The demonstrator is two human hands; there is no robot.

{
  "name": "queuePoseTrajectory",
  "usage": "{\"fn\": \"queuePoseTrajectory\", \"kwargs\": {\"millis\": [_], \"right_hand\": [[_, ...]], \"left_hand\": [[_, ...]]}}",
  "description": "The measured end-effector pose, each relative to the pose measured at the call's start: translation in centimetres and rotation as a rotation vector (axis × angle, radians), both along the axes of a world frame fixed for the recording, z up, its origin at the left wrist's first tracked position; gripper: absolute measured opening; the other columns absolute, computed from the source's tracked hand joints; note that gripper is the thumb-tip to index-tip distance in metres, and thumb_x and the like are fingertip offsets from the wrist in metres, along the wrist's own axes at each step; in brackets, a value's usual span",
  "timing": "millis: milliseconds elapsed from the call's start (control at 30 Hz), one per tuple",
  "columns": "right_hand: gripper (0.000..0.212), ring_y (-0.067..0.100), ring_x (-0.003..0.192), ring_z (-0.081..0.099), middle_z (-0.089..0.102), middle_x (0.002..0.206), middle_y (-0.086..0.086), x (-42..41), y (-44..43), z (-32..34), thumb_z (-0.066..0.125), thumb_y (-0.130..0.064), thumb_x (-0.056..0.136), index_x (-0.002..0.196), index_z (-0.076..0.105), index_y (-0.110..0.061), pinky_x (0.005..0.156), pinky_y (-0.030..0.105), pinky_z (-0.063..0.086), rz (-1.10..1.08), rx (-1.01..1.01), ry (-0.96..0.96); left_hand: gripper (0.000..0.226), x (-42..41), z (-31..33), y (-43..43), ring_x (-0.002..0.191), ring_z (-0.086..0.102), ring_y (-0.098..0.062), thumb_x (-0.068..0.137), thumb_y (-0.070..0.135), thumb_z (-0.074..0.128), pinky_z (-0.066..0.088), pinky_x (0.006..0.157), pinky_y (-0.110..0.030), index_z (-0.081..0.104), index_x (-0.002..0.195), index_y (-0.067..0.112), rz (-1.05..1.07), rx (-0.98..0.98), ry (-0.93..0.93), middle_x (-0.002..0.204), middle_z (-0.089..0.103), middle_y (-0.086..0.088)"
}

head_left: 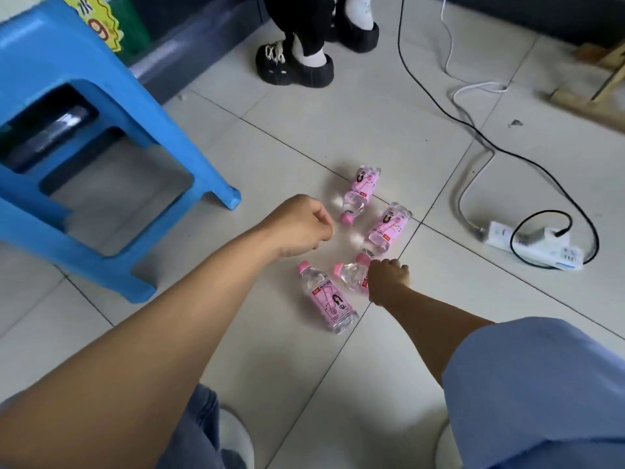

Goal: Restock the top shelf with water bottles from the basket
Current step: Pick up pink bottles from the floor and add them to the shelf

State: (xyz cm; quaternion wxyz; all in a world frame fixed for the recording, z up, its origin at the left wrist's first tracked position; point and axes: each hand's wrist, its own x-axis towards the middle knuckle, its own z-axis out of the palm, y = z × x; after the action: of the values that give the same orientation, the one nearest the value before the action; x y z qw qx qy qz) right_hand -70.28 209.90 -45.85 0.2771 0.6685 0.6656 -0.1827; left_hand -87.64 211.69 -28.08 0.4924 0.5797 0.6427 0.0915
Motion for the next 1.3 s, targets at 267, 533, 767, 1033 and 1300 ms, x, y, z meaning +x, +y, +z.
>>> {"fn": "queuePoseTrajectory", "kwargs": {"millis": [267,533,767,1033,1300], "right_hand": [[0.051,0.023,0.096,0.063,0.066,0.101,0.003,0.2,1.7,1.3,0.071,-0.031,0.076,0.122,0.054,-0.015,0.075,0.028,0.049,-0.204,0.013,0.297],[0.042,0.023,0.091,0.063,0.066,0.099,0.004,-2.3,7.4,9.8,0.076,-0.036,0.074,0.105,0.06,-0.013,0.083,0.033,0.053,-0.538,0.21,0.937],[0.044,0.02,0.088,0.065,0.067,0.096,0.002,-3.4,8.4,12.7,0.078,-0.024,0.073,0.11,0.06,-0.01,0.077,0.033,0.055,-0.665,0.375,1.191],[0.039,0.022,0.088,0.06,0.062,0.098,0.003,-1.1,7.7,14.1,0.077,-0.023,0.072,0.104,0.057,-0.014,0.076,0.032,0.052,-0.504,0.367,1.07],[0.048,0.025,0.097,0.062,0.065,0.103,0.005,1.4,6.3,12.6,0.077,-0.032,0.072,0.11,0.057,-0.012,0.086,0.04,0.054,-0.533,0.427,0.93]], "left_hand": [[0.007,-1.7,0.2,0.0,0.07,0.059,-0.017,0.086,0.01,0.057,0.044,0.069,-0.029,0.061,0.088,0.015,0.036,0.008,-0.002,0.081,0.06,-0.004],[0.006,-1.6,-1.1,1.4,0.061,0.057,-0.013,0.085,0.007,0.058,0.042,0.059,-0.021,0.06,0.088,0.012,0.124,0.0,0.029,0.077,0.058,-0.003],[0.012,-0.8,-3.7,1.5,0.057,0.057,-0.016,0.085,0.009,0.057,0.041,0.057,-0.021,0.059,0.097,0.006,0.274,-0.13,0.062,0.074,0.058,-0.005],[0.014,1.5,-8.2,-0.4,0.047,0.049,-0.014,0.086,0.008,0.055,0.041,0.048,-0.02,0.05,0.073,0.009,0.34,-0.364,0.066,0.068,0.054,-0.006],[0.017,1.1,-11.0,-3.2,0.072,0.058,-0.025,0.086,0.03,0.064,0.041,0.054,-0.025,0.062,0.086,0.013,0.345,-0.366,0.211,0.095,0.062,-0.014]]}}
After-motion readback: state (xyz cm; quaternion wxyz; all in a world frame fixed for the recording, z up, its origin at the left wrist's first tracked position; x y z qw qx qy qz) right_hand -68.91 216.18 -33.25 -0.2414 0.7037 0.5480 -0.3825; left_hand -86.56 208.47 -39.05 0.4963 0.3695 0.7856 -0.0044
